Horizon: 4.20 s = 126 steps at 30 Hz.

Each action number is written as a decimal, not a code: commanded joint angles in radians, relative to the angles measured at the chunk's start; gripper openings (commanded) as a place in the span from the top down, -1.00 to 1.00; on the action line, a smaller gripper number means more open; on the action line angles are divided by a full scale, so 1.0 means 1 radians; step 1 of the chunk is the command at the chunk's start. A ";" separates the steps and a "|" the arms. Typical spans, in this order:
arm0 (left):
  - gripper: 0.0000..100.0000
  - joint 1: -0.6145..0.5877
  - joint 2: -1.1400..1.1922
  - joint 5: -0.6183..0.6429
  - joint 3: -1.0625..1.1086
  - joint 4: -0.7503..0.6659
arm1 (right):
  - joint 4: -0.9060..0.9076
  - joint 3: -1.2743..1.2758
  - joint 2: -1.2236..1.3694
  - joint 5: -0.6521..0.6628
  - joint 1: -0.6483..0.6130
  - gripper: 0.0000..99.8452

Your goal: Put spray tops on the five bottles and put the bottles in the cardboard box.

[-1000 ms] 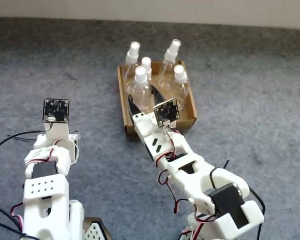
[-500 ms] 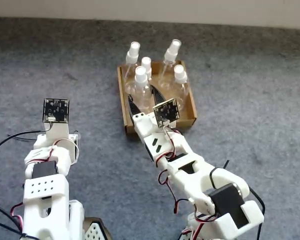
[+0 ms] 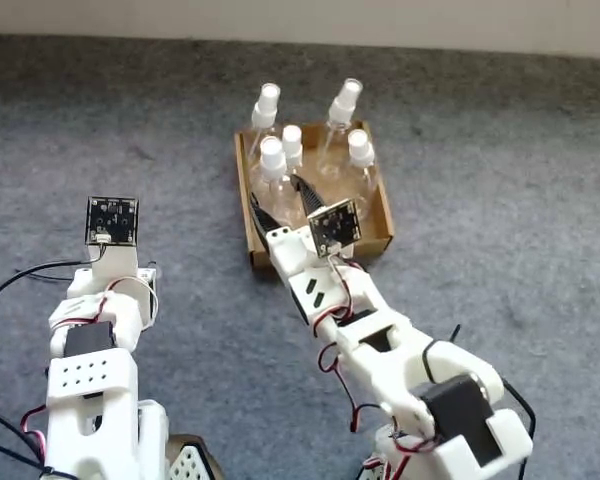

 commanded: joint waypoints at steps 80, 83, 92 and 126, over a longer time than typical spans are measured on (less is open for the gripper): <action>0.67 -0.008 -0.004 -0.003 0.016 -0.023 | 2.052 -0.519 -0.016 0.710 0.947 0.51; 0.67 -0.008 -0.004 -0.003 0.016 -0.023 | 2.054 -0.527 -0.016 0.697 0.938 0.51; 0.67 0.018 -0.004 -0.005 0.018 -0.021 | 2.054 -0.522 -0.016 0.727 0.938 0.52; 0.67 0.719 0.292 -0.089 -1.078 0.953 | 2.045 -0.682 -0.265 1.040 1.247 0.99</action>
